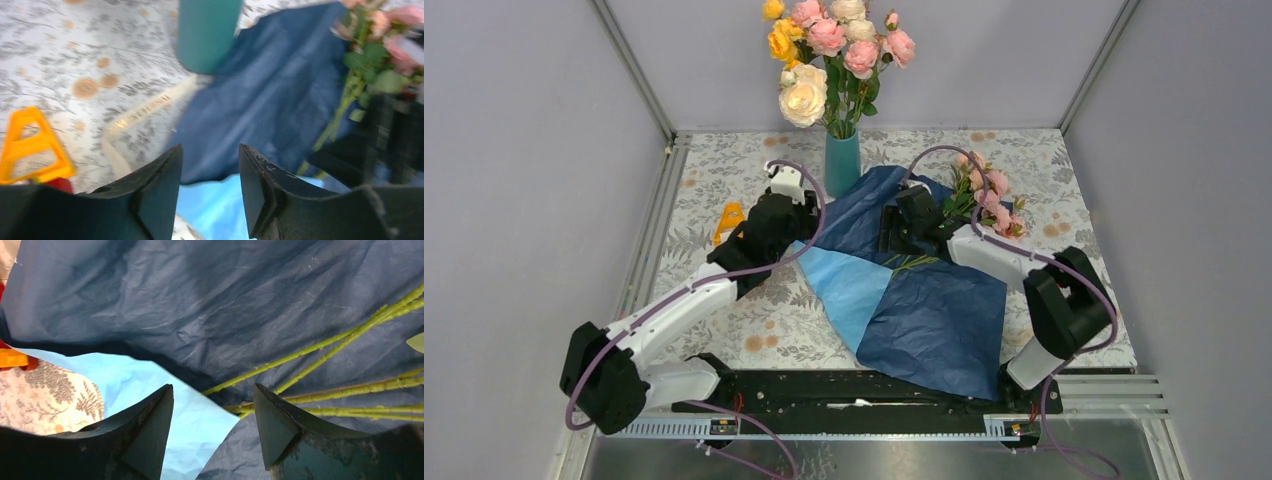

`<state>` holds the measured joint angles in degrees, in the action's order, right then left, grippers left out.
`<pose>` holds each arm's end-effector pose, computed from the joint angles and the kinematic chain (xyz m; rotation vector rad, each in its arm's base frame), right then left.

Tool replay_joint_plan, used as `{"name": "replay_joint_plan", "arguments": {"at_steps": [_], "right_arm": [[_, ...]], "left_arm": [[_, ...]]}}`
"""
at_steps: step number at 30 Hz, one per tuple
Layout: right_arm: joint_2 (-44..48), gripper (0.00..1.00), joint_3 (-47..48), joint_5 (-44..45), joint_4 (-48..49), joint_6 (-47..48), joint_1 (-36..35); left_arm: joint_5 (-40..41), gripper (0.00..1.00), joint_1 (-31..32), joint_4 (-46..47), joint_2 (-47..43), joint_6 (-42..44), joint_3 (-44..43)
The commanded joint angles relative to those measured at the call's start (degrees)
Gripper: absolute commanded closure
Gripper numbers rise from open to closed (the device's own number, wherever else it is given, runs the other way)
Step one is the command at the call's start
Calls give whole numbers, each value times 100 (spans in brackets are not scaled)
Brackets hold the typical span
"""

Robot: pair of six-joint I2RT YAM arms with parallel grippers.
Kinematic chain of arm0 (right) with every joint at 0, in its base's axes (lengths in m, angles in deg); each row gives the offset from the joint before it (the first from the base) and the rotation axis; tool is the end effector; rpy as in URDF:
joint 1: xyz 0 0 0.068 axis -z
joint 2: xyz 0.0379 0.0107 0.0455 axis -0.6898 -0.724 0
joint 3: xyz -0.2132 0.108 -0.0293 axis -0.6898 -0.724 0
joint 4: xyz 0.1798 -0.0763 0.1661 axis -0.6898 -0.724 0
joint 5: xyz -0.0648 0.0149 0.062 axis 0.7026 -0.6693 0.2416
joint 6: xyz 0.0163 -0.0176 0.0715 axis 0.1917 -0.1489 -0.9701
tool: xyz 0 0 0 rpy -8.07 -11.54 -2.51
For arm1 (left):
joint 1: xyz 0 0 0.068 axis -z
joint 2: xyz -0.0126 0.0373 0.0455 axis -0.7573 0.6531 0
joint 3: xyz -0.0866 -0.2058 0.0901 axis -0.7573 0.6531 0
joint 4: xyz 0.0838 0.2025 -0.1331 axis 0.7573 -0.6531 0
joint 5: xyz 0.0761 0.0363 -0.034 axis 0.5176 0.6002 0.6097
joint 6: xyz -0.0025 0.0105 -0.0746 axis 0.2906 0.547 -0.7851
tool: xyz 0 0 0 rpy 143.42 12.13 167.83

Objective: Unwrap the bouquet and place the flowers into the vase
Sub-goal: Unfold the wrapping paper at the center of the board.

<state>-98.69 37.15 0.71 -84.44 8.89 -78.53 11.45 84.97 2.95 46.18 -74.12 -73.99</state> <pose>0.2974 0.2047 0.1706 -0.0568 2.3654 0.5383 0.2628 -0.1632 0.2590 0.1433 1.9295 -0.2524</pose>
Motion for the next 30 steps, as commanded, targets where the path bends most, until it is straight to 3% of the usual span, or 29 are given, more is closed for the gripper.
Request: {"name": "replay_joint_plan", "arguments": {"at_steps": [1, 6, 15, 30], "right_arm": [[-442, 34, 399, -139, 270, 160, 113], [-870, 34, 658, -371, 488, 139, 252], [-1465, 34, 916, -580, 694, 75, 384], [-1209, 34, 53, -458, 490, -279, 578]], "left_arm": [[-894, 48, 217, 257, -376, -617, 432], [-1586, 46, 242, 807, 50, -1118, 736], [-2021, 47, 264, 2003, 1352, -1419, 925], [-2232, 51, 689, 2559, 2244, -1931, 1411]]}}
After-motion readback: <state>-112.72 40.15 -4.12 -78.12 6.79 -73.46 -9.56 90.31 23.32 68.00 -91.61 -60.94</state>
